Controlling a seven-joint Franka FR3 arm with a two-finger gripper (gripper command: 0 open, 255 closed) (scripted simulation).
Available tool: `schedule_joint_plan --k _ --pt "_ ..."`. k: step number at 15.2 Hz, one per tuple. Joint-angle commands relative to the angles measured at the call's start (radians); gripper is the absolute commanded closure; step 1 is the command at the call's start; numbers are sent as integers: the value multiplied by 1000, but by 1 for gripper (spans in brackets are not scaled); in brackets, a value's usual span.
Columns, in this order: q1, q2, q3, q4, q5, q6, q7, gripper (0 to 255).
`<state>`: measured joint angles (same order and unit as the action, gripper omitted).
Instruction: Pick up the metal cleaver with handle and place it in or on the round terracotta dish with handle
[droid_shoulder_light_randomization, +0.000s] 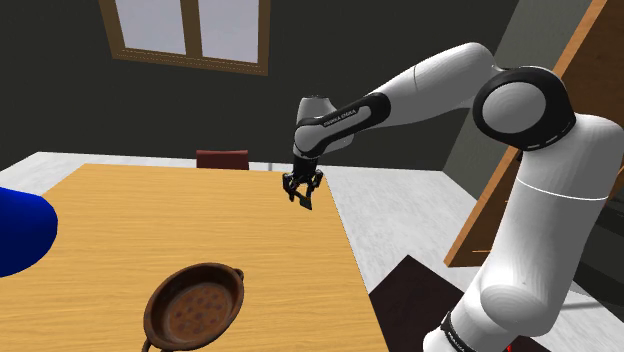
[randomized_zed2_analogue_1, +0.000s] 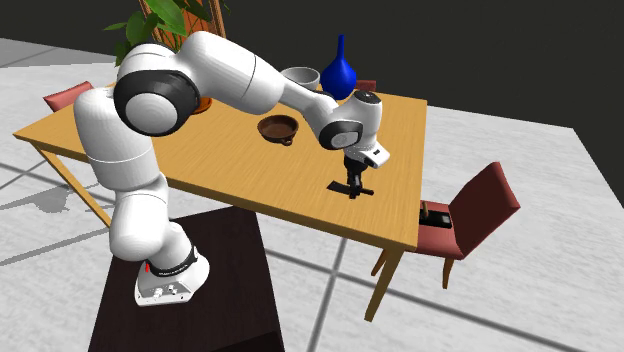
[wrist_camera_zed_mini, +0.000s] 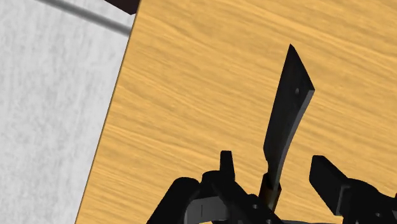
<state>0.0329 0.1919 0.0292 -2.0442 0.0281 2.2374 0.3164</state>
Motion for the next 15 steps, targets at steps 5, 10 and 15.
schedule_joint_plan --k 5,10,15 --pt "0 0 0 0 0 0 0 255" --pt "0 -7 0 5 0 -12 0 255" --pt "0 -39 0 34 0 -73 2 255"
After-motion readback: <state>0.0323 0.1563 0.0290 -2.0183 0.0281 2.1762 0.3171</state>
